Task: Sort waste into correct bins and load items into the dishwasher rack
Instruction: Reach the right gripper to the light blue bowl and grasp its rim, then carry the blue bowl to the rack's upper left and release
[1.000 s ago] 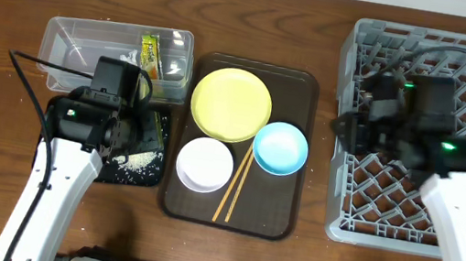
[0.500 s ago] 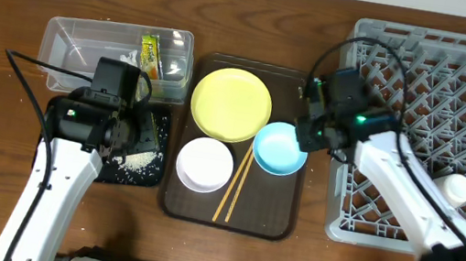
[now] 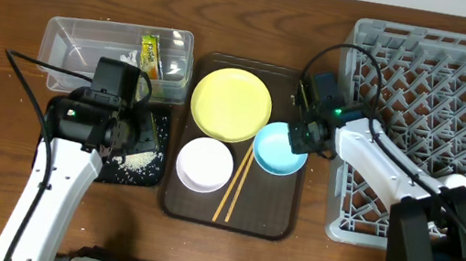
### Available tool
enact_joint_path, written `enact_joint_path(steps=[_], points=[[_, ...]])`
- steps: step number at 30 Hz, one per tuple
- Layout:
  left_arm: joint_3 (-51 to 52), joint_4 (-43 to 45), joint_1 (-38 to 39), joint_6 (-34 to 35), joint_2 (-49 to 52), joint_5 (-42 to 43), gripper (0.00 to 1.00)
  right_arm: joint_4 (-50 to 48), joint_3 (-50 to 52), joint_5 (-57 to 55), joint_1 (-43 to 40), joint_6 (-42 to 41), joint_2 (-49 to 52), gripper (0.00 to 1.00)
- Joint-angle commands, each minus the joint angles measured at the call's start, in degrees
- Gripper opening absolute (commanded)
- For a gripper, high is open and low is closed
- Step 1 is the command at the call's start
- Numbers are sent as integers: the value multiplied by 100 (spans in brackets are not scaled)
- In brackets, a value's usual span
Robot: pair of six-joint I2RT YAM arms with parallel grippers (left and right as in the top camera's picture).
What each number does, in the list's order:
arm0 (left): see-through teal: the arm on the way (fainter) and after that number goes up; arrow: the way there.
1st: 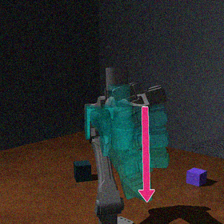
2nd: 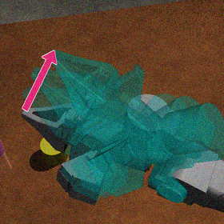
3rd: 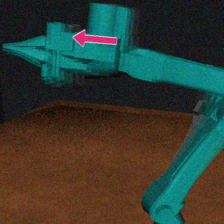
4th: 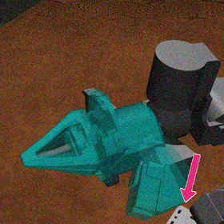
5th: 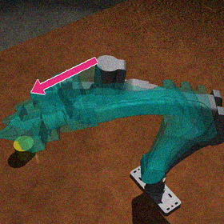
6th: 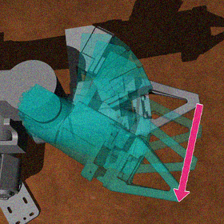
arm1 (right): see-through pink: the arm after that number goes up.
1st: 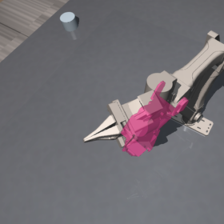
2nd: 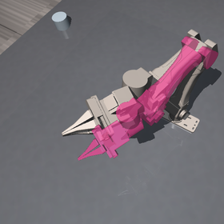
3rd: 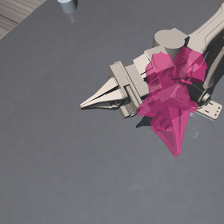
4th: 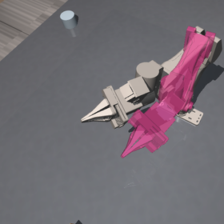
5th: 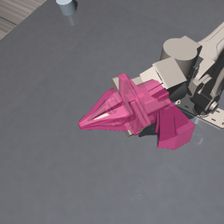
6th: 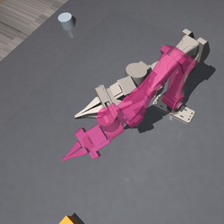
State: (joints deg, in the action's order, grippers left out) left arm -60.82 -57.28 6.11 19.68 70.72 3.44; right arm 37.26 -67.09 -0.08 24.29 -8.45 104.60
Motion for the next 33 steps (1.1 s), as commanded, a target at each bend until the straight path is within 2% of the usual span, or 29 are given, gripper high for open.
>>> enact_joint_path(steps=[1, 3, 8, 13, 20, 28, 33], points=[[66, -35, -20, 76, -31, -94, 56, 22, -72, -98, 66, -98, 50, 4], [66, -35, -20, 76, -31, -94, 56, 28, -74, -103, 66, -96, 11, 1], [66, -35, -20, 79, -31, -94, 56, 33, -98, -400, -20, -94, -459, 1], [66, -35, -20, 76, -31, -94, 56, -55, -177, -1596, -125, 22, -1447, 1], [66, -31, -20, 76, -31, -94, 56, -754, -177, -3220, -380, 577, -2516, 1], [66, -31, -20, 79, -31, -92, 56, -1805, -177, -4459, -857, 1215, -2492, 1], [66, -33, -20, 79, -31, -94, 56, -2649, -177, -4645, -1200, 1740, -2260, 1]])
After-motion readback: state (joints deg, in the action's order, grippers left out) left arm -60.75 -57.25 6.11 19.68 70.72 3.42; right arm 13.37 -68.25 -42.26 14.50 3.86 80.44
